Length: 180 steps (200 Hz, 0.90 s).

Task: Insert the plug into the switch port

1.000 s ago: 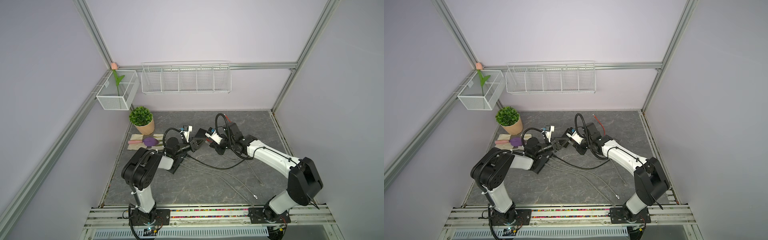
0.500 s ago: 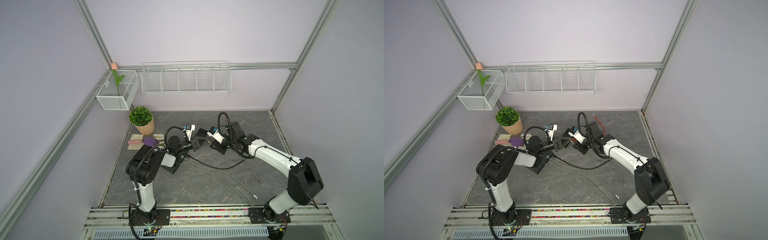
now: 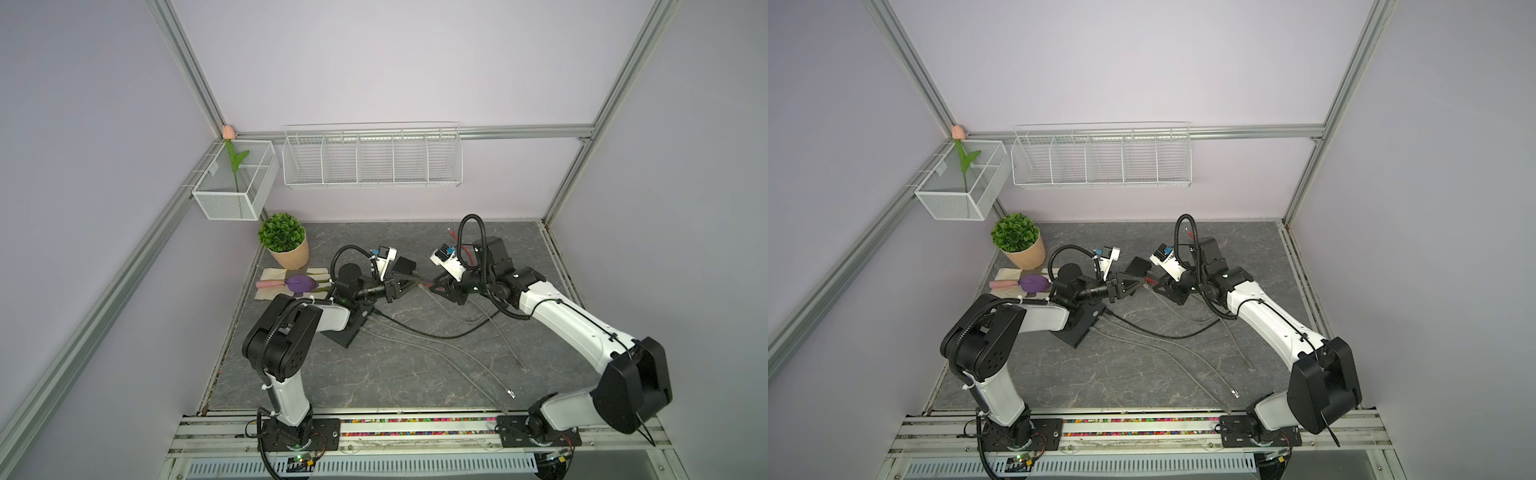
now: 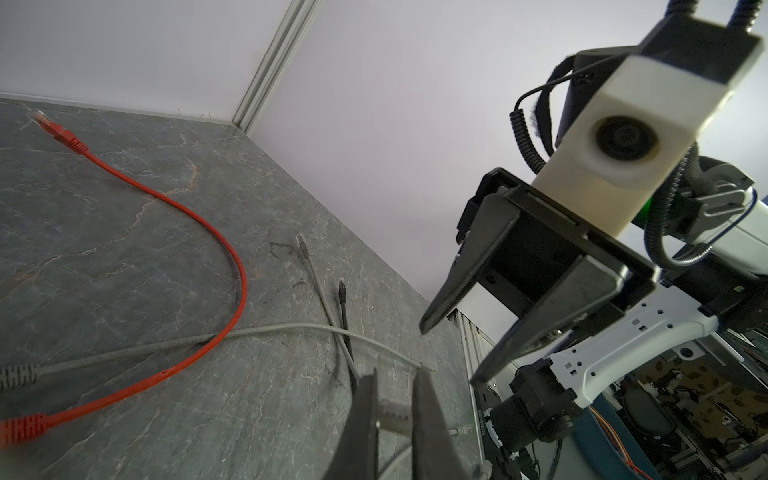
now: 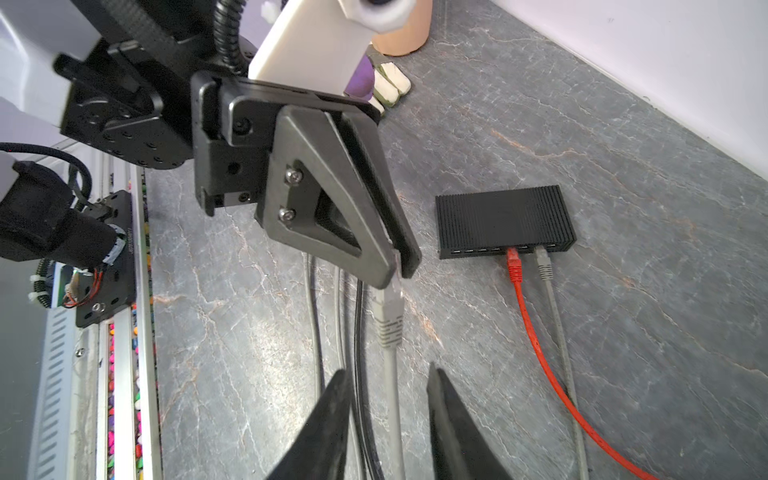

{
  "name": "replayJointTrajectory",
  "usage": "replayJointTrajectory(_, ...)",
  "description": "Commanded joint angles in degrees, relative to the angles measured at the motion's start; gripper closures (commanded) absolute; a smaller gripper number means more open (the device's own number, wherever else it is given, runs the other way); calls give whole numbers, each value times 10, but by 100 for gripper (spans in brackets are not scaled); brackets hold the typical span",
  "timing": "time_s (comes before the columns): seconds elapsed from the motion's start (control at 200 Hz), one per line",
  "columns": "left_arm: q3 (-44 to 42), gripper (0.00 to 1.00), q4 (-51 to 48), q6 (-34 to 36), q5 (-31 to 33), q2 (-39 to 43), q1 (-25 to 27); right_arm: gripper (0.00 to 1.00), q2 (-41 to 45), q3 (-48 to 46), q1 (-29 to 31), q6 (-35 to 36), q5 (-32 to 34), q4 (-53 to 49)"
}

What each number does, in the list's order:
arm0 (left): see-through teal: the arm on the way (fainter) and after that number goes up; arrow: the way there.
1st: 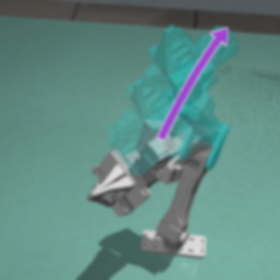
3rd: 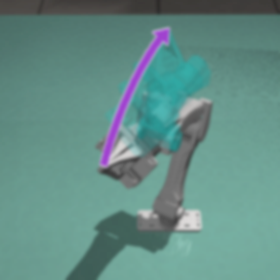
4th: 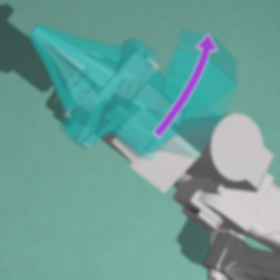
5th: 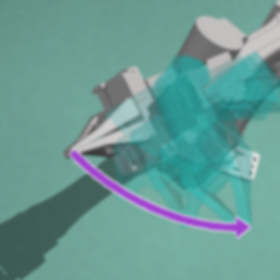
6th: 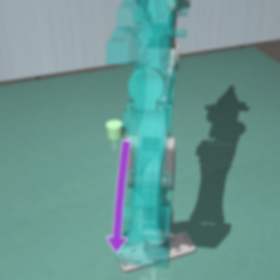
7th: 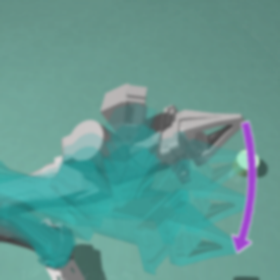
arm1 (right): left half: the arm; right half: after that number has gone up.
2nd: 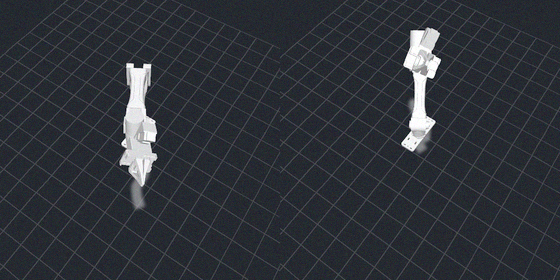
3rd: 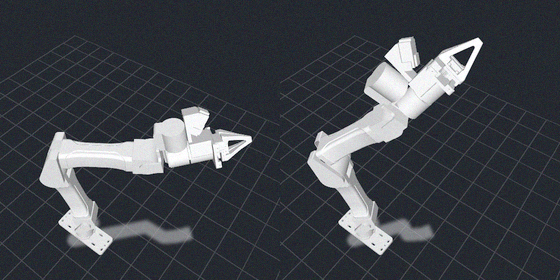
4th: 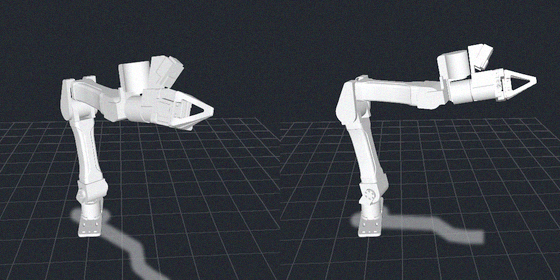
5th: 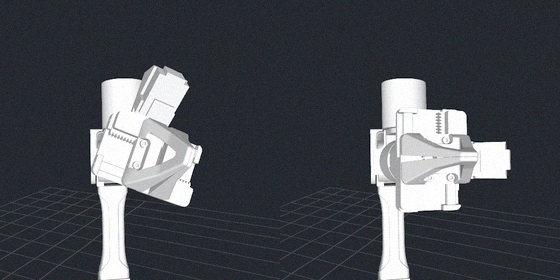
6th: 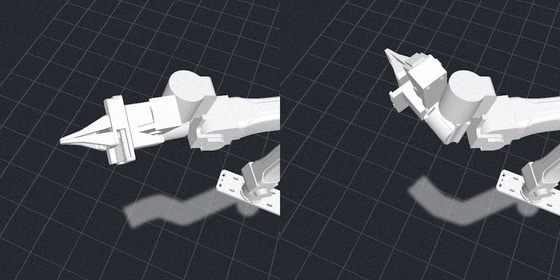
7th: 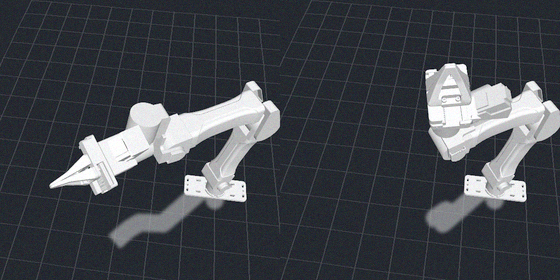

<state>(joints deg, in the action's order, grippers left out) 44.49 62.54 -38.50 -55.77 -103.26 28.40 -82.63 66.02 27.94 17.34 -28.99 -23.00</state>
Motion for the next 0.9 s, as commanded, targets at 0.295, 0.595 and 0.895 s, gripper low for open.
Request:
replayJointTrajectory(0.295, 13, 100, -41, 37, -32, 45, 1, 62, -34, 11, 3, 8, -24, -52)
replayJointTrajectory(0.595, 16, 100, -46, 43, -41, 41, 1, 69, -40, 10, 7, 12, -79, -45)
replayJointTrajectory(0.895, 19, 100, -39, 33, -52, 38, 1, 78, -59, 23, 13, 20, -101, -58)
